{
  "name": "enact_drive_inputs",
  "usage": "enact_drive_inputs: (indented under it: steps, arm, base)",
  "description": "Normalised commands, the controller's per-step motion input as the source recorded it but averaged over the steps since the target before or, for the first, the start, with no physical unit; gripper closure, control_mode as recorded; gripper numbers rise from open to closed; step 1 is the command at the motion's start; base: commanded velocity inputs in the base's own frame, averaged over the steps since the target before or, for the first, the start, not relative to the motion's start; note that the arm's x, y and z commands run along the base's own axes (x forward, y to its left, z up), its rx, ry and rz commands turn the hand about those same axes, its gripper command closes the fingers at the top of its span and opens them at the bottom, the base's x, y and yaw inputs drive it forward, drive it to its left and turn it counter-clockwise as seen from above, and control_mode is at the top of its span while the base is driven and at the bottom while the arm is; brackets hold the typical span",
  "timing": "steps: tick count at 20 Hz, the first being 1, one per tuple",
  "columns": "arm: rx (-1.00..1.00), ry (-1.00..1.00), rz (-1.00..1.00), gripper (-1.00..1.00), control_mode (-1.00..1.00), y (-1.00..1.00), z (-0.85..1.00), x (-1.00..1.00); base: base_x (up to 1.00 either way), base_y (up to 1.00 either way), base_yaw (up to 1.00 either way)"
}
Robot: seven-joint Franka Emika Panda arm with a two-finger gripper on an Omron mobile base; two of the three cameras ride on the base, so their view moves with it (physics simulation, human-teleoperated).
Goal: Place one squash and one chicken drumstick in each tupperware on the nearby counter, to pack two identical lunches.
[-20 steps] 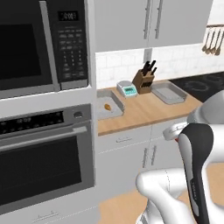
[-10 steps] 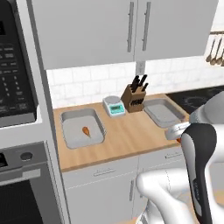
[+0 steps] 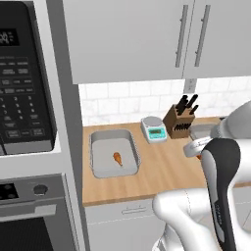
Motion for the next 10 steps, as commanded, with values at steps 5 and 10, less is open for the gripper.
enact_drive_inputs:
  steps: [5, 10]
  arm:
    - [0.00, 0.00, 0.11, 1.00, -1.00, 0.11, -0.34, 0.30]
    - [0.00, 0.00, 0.12, 1.00, -1.00, 0.44, -0.55, 0.54]
  base:
    - [0.18, 0.03, 0.10]
    - [0.00, 0.00, 0.00]
